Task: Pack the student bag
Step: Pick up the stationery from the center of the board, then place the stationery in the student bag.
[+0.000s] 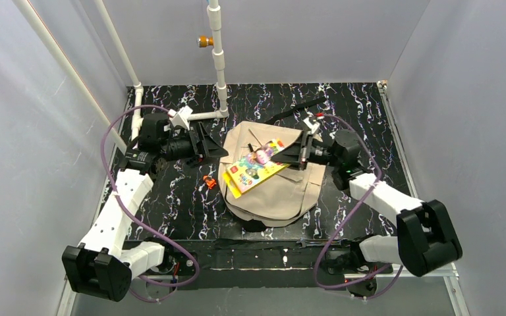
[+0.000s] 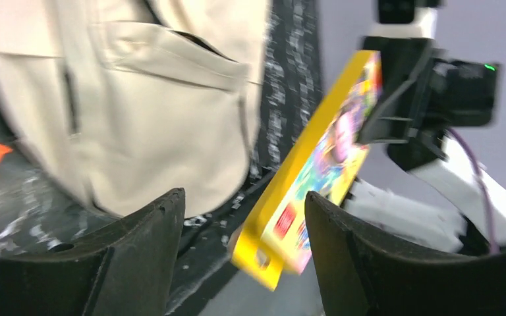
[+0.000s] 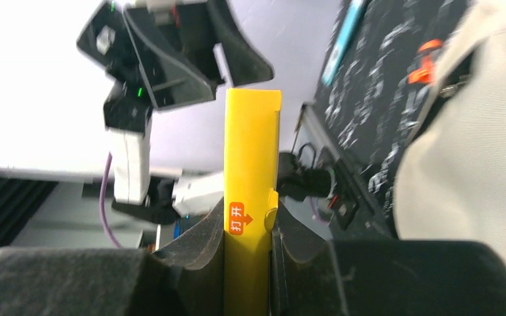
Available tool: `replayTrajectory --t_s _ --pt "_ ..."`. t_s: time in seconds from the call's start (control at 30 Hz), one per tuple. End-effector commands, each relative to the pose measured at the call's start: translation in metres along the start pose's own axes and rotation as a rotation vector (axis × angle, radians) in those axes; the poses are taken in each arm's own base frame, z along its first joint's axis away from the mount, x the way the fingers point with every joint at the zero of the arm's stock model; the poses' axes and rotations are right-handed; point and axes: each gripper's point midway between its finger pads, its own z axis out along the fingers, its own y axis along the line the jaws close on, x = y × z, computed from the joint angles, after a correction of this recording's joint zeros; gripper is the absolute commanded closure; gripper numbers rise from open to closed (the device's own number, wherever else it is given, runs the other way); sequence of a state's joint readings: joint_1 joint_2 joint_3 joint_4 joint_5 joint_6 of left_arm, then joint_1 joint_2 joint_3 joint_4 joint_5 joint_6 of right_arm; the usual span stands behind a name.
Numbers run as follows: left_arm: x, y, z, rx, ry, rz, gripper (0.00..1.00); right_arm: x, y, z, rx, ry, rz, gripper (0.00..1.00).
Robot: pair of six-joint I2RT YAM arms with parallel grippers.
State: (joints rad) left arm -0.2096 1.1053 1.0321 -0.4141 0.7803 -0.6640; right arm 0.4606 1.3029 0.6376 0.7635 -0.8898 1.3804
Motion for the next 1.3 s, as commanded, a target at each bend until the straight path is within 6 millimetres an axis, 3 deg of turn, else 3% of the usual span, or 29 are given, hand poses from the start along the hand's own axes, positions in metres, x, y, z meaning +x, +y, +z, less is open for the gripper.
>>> replayTrajectory --t_s 0.0,0.13,0.2,0.37,0.5,0.7,1.1,1.27 --pt "-0.014 0.048 -0.012 -0.285 -0.15 0.041 0.34 -0.038 -0.028 -0.04 0.152 -0.202 0.052 0.96" --pt "-0.014 0.038 0.023 -0.21 -0.167 0.094 0.34 -0.068 -0.047 -0.094 0.261 -0.372 0.084 0.96" --pt "-0.016 0.035 0.045 -0.19 -0.156 0.185 0.38 -0.072 -0.064 -0.11 0.373 -0.388 0.091 0.96" --pt "-0.021 0.019 0.102 -0.141 -0.116 0.577 0.43 -0.089 -0.09 -0.148 0.59 -0.439 0.034 0.96" --pt "-0.023 0.005 0.139 -0.05 -0.056 0.872 0.41 -0.105 -0.087 -0.17 0.765 -0.452 -0.094 0.95" --pt "-0.028 0.04 0.184 -0.122 0.12 1.082 0.46 -0.11 -0.077 -0.165 0.73 -0.442 -0.131 0.93" --pt "0.003 0.079 0.214 -0.178 0.304 1.305 0.42 -0.104 -0.077 -0.147 0.596 -0.407 -0.063 0.93" --pt "-0.023 0.1 0.224 -0.375 0.253 1.346 0.43 -0.103 -0.075 -0.145 0.586 -0.404 -0.064 0.93"
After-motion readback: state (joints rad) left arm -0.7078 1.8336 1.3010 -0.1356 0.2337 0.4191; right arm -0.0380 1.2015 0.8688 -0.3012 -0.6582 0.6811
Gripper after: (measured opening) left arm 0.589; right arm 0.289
